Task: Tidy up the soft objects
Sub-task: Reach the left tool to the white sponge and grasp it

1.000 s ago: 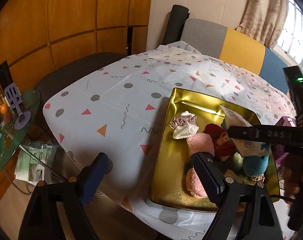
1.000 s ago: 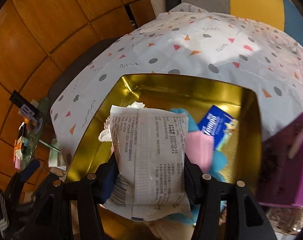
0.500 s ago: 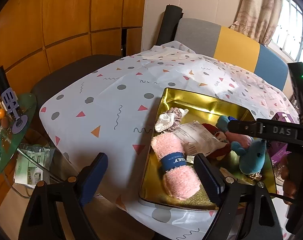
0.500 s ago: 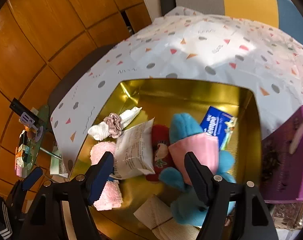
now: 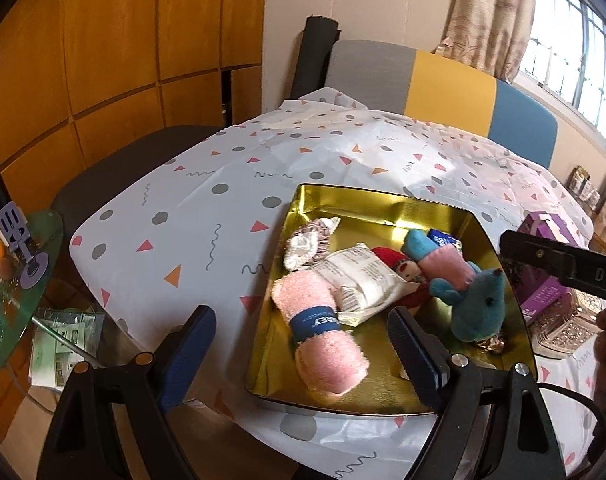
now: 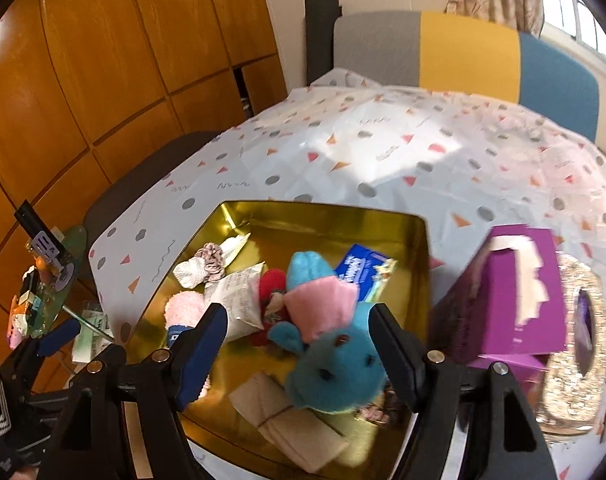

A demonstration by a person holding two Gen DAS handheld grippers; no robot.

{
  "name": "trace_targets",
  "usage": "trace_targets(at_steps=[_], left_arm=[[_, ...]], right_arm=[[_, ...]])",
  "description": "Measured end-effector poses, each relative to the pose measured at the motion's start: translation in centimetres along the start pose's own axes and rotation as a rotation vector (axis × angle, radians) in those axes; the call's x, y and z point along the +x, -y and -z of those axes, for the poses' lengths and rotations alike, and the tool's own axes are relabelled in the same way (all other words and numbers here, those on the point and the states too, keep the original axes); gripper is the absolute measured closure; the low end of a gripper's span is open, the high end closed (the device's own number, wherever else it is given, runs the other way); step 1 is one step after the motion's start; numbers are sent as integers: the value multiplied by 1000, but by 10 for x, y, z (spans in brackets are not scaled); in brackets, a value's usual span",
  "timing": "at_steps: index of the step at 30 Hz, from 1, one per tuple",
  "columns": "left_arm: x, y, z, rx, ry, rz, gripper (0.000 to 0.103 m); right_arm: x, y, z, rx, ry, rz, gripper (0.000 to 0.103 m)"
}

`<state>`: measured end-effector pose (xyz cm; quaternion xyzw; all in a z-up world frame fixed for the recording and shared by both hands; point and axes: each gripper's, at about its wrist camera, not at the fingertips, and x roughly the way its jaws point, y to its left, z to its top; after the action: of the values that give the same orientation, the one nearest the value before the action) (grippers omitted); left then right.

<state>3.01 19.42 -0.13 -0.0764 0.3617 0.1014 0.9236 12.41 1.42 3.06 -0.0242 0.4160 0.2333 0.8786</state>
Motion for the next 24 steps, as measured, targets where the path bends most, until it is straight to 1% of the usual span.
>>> trace_targets(at_steps=[7, 11, 16, 24], left_arm=[[-5, 18, 1, 47, 3, 24, 15], [-7, 30, 1, 77, 3, 39, 15], [-10, 48, 2, 123, 1, 64, 15], [-15, 83, 4, 212, 4, 116, 15]], right_arm=[[-34, 24, 8, 3, 64, 52, 29], [-52, 47, 13, 26, 89, 87, 29], [-71, 79, 22, 66, 106, 138, 29], [-103, 147, 45, 189, 130, 232, 29]])
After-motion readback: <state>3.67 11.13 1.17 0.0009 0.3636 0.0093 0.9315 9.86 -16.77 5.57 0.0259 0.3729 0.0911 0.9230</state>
